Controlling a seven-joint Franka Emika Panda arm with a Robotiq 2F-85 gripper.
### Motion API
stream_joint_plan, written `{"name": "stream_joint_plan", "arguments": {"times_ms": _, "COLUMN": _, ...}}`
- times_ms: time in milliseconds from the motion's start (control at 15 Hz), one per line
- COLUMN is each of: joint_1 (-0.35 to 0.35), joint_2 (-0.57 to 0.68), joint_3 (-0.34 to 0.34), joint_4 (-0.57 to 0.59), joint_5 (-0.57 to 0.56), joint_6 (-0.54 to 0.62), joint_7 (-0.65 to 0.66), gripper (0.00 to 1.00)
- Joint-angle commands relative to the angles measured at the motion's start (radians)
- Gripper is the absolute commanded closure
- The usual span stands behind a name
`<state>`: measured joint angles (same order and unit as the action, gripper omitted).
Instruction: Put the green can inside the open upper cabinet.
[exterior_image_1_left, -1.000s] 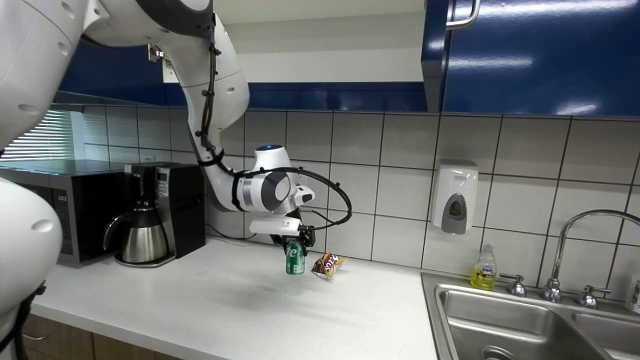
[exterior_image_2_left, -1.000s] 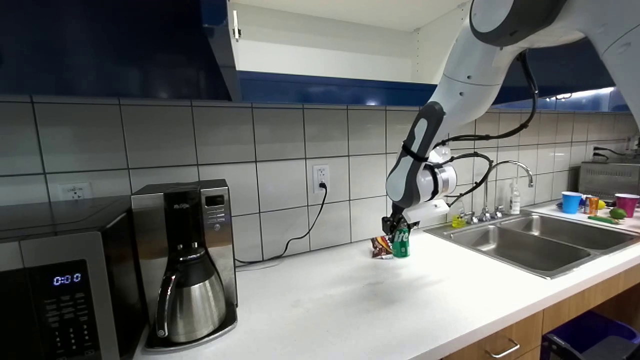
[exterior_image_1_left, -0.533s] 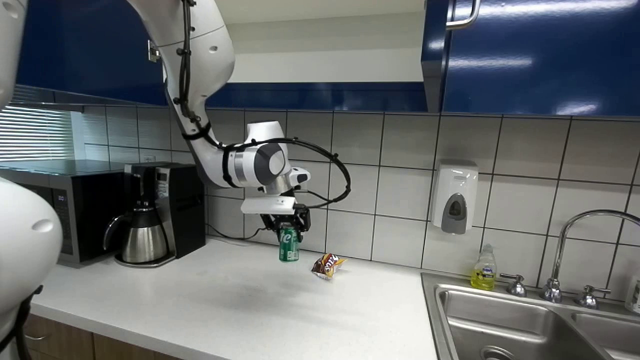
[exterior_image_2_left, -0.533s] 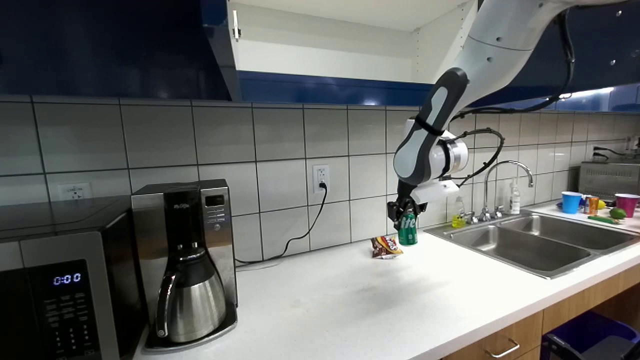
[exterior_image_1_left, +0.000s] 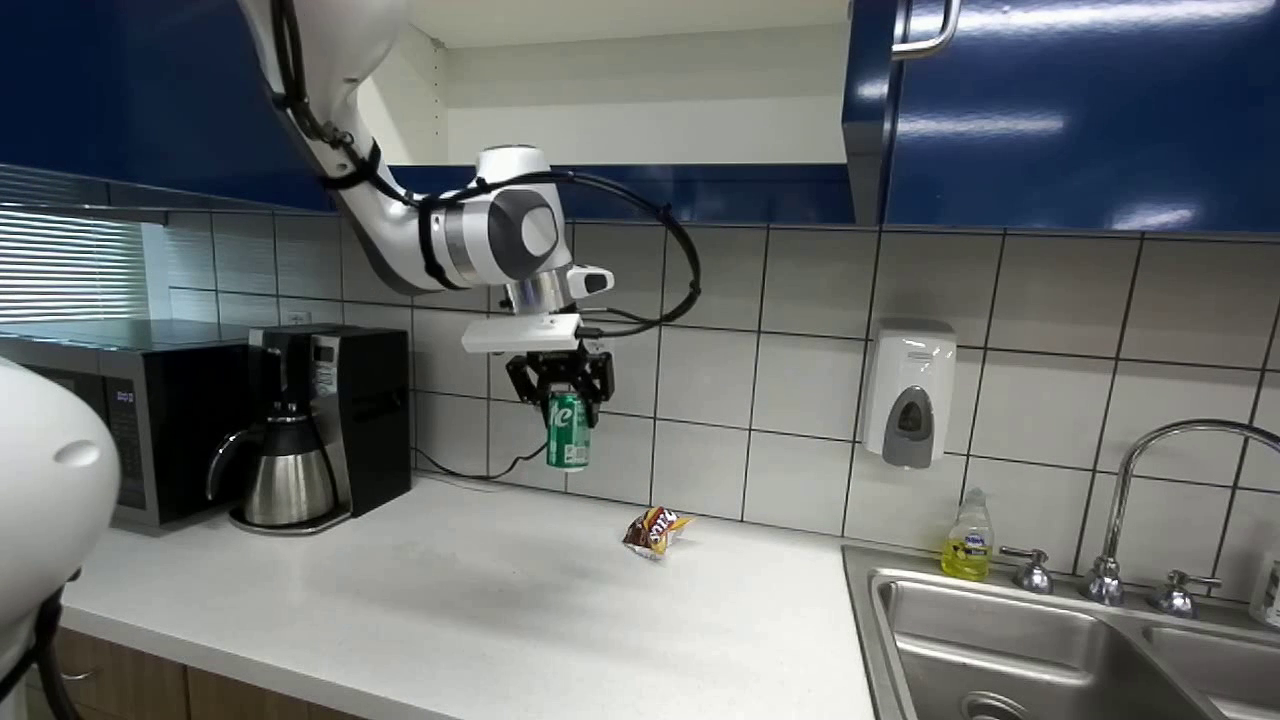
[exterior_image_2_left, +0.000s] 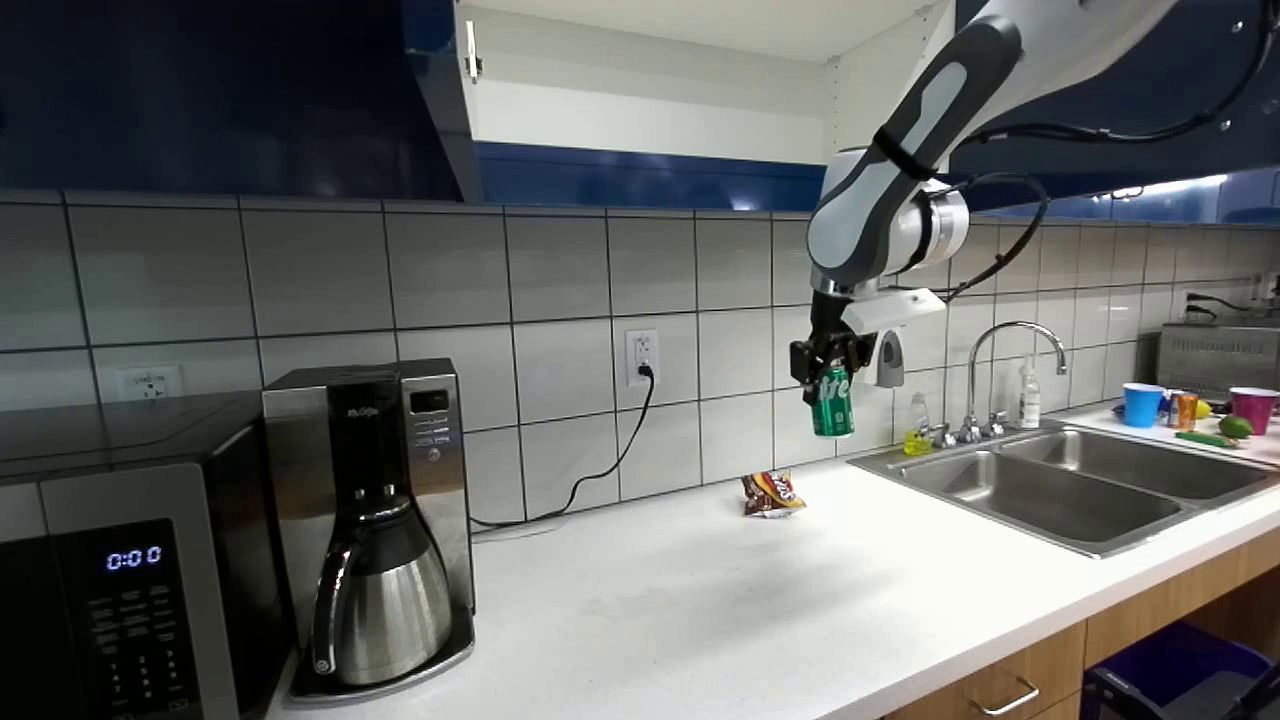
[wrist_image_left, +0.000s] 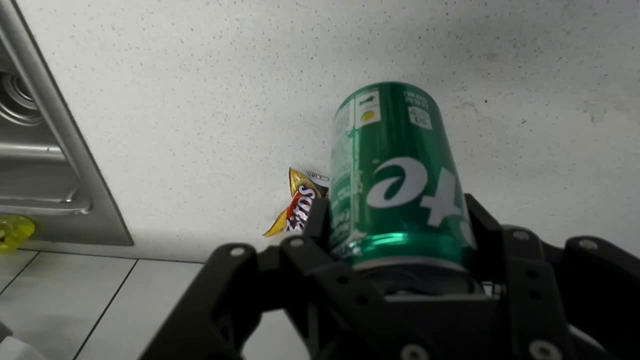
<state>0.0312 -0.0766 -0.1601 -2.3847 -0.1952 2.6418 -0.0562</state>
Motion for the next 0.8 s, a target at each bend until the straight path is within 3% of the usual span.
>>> {"name": "stream_joint_plan", "arguments": {"times_ms": 0, "joint_1": -0.034, "joint_2": -0.142, "joint_3": 0.053, "joint_4": -0.008, "joint_5": 0.006, "joint_6": -0.125, "joint_7": -0.007, "gripper": 0.61}}
{"name": "stream_joint_plan", "arguments": {"times_ms": 400, "joint_1": -0.031, "joint_2": -0.275, "joint_3": 0.088, "joint_4": 0.072, "joint_5": 0.026, "joint_6": -0.314, "joint_7": -0.012, "gripper": 0.61}}
{"name": "stream_joint_plan", "arguments": {"times_ms": 733, "joint_1": -0.027, "joint_2": -0.317, "joint_3": 0.106, "joint_4": 0.168, "joint_5": 0.030, "joint_6": -0.412, "joint_7": -0.009, "gripper": 0.61}}
